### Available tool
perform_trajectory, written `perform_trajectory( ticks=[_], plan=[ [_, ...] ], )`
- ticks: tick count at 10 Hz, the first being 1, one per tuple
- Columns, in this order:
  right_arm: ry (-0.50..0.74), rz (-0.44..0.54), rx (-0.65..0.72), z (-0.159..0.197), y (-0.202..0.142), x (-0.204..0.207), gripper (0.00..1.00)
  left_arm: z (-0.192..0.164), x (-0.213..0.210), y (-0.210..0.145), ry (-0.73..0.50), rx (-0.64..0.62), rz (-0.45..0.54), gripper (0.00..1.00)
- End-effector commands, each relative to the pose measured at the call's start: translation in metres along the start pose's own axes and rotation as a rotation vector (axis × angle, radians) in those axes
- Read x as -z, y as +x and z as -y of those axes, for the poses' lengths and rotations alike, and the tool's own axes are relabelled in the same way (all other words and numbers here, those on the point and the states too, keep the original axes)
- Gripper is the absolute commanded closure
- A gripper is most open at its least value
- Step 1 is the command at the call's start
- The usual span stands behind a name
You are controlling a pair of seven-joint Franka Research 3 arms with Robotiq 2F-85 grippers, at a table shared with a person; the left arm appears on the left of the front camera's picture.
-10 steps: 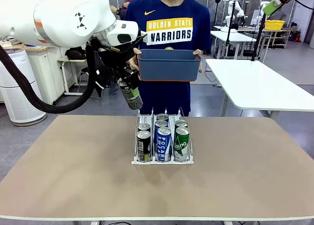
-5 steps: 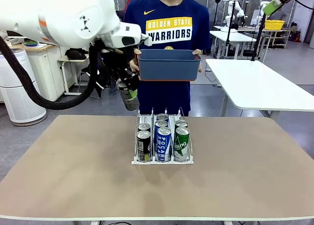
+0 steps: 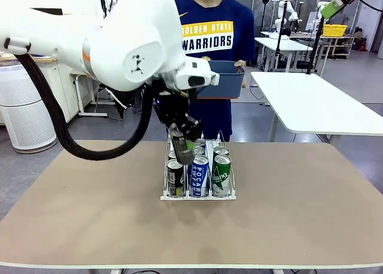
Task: Fill the beverage cans into the dispenser.
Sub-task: Place the picked Pepsi coke in the line of the Automatic Can Dispenser with the same cans.
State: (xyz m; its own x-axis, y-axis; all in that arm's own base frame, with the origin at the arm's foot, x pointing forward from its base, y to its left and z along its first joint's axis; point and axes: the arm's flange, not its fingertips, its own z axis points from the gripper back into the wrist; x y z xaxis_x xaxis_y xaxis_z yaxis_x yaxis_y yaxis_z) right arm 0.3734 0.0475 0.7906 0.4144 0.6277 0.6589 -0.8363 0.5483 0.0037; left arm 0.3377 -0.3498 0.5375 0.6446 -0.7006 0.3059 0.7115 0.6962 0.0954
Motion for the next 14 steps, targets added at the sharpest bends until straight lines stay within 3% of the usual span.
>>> perform_trajectory(
  ticks=[1, 5, 7, 8, 9, 13, 14],
  plan=[
    [0.001, 0.000, 0.000, 0.000, 0.000, 0.000, 0.00, 0.017, 0.017, -0.017, -0.044, 0.005, -0.002, 0.42],
    [0.001, 0.000, 0.000, 0.000, 0.000, 0.000, 0.00, 0.021, 0.048, -0.037, -0.015, 0.079, -0.030, 0.42],
    [0.001, 0.000, 0.000, 0.000, 0.000, 0.000, 0.00, -0.002, 0.063, -0.044, 0.030, 0.081, -0.031, 0.42],
    [0.001, 0.000, 0.000, 0.000, 0.000, 0.000, 0.00, -0.007, 0.058, -0.038, 0.032, 0.064, 0.001, 0.42],
    [0.001, 0.000, 0.000, 0.000, 0.000, 0.000, 0.00, 0.013, 0.062, -0.041, -0.004, 0.063, -0.063, 0.42],
    [0.001, 0.000, 0.000, 0.000, 0.000, 0.000, 0.00, 0.009, 0.065, -0.041, 0.003, 0.066, -0.060, 0.42],
    [0.001, 0.000, 0.000, 0.000, 0.000, 0.000, 0.00, -0.001, 0.076, -0.039, -0.003, -0.006, -0.057, 0.42]
  ],
)
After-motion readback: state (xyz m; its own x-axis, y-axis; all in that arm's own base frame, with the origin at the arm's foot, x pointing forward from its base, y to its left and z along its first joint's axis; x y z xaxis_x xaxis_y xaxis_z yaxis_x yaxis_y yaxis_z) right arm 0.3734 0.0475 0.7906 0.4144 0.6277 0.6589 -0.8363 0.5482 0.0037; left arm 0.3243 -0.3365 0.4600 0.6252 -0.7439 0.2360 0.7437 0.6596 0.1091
